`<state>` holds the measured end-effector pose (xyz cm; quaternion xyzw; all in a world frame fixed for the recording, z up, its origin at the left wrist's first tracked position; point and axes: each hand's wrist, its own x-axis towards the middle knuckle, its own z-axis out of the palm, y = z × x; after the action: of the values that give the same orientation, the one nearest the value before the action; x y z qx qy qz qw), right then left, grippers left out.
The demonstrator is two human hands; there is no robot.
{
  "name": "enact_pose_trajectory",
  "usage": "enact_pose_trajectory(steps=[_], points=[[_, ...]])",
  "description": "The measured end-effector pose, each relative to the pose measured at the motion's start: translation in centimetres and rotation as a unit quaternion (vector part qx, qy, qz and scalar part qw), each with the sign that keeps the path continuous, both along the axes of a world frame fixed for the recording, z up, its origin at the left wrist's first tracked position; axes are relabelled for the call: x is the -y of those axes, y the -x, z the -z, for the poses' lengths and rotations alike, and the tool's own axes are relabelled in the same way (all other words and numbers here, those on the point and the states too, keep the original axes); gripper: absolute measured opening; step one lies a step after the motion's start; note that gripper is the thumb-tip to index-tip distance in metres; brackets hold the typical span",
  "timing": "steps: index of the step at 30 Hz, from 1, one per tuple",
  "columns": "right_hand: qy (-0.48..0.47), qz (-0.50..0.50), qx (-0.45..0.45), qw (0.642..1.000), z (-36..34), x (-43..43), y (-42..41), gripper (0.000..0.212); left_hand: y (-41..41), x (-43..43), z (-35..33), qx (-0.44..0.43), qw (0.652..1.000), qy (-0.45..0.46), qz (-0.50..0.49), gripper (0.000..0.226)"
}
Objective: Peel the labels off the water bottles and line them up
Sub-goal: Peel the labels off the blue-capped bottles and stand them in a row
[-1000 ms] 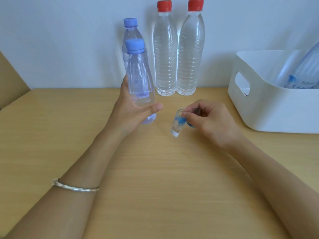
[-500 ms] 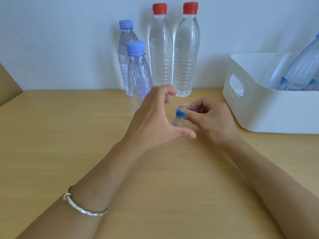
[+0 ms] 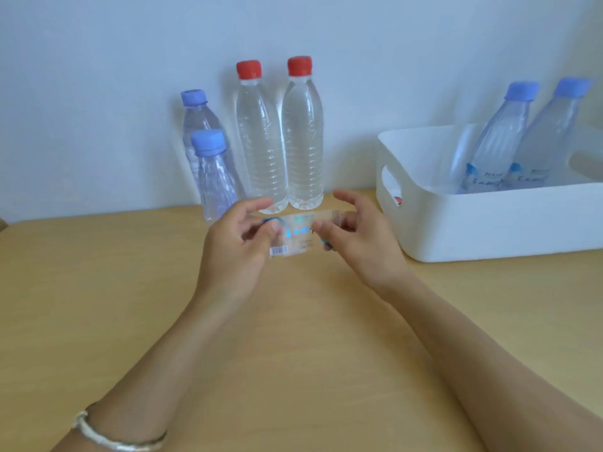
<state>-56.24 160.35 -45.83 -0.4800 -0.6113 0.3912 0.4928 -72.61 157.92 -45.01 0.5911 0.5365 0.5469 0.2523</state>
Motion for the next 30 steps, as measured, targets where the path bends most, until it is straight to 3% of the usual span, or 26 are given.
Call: enact_pose_trajectory(steps=[3,7,13,19,24,30], points=[[-0.005,0.016,-0.049,0.999,-2.2,0.1,-1.1,0.040,-1.3,-0.8,-2.4,0.065,0.997,0.014,0.024,0.026],[-0.046,0.054,-0.027,0.997,-7.1,-1.0,-4.0,0.029,-4.6,-3.6,-5.7,0.158,0.985,0.045,0.054,0.020],[0.084,-0.054,0.001,0.995,-13.7,-3.0,-7.5,0.035,-10.5,-8.7,-9.1,0.232,0.964,0.095,0.089,0.018],[0.063,-0.025,0.086,0.994,-14.4,-5.4,-9.2,0.034,-12.2,-10.5,-8.6,0.232,0.965,0.099,0.074,0.024],[0.050,0.030,0.095,0.994,-11.6,-6.7,-11.2,0.031,-13.0,-11.0,-6.6,0.214,0.966,0.121,0.077,0.020],[0.106,0.083,0.135,0.982,-10.4,-9.2,-12.9,0.020,-15.1,-12.0,-5.2,0.209,0.959,0.172,0.080,0.028]])
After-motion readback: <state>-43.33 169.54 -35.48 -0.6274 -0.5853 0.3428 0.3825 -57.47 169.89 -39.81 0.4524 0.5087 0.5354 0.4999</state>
